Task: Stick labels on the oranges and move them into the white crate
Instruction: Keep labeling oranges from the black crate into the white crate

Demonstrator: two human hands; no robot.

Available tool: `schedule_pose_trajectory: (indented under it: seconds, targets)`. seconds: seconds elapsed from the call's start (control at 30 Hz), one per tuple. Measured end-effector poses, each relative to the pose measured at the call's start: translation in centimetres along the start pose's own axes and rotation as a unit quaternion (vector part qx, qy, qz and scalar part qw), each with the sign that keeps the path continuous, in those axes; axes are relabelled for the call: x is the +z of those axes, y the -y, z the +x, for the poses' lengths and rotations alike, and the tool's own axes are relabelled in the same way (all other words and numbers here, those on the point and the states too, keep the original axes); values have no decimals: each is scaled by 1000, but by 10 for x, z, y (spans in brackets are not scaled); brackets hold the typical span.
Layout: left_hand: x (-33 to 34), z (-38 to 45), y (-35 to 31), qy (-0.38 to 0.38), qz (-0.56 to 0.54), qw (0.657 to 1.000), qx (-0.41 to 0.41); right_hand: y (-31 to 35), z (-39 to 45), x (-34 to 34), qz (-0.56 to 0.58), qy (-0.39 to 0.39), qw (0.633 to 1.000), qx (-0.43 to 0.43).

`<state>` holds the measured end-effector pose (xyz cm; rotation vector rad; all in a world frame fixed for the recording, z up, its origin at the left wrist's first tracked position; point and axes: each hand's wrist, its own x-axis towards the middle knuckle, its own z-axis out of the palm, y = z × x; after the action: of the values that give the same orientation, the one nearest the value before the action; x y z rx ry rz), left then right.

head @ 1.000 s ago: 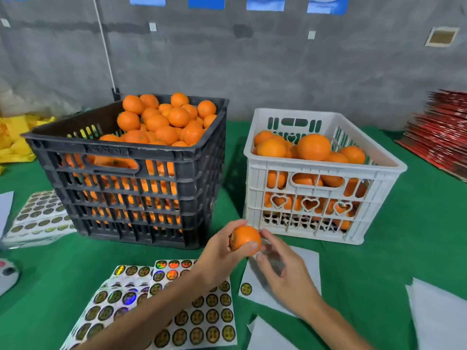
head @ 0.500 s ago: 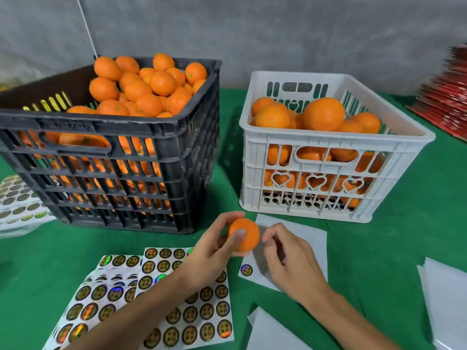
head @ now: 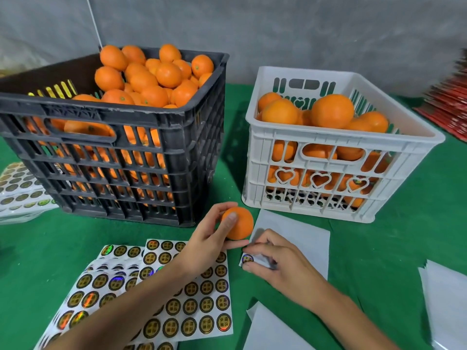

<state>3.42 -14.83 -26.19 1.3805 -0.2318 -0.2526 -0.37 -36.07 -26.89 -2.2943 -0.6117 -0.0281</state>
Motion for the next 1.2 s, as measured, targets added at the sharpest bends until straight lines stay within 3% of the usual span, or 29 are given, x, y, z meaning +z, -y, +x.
schedule_pose_trajectory:
  seconds: [0.4,0.5,0.6,0.7,0.87,1.07,1.2]
  targets:
    - [5,-4,-4,37,67,997,20,9,-2,-2,-33,-60,995,-75]
    - [4,-3,-2,43,86,995,23,19,-1,-8,101,-92,990,-37]
    - [3,-3,1,51,102,993,28,26,4,-20,261,-183,948,11]
    - [1,-4,8,60,142,987,40,23,7,-19,312,-203,927,49]
    - [-2,-3,13,65,182,980,51,10,7,-4,235,-196,948,93]
    - [7,-8,-1,43,166,982,80,12,9,-8,114,-203,971,57]
    - [13,-7,-21,14,137,985,100,26,6,-25,-9,-215,976,-30]
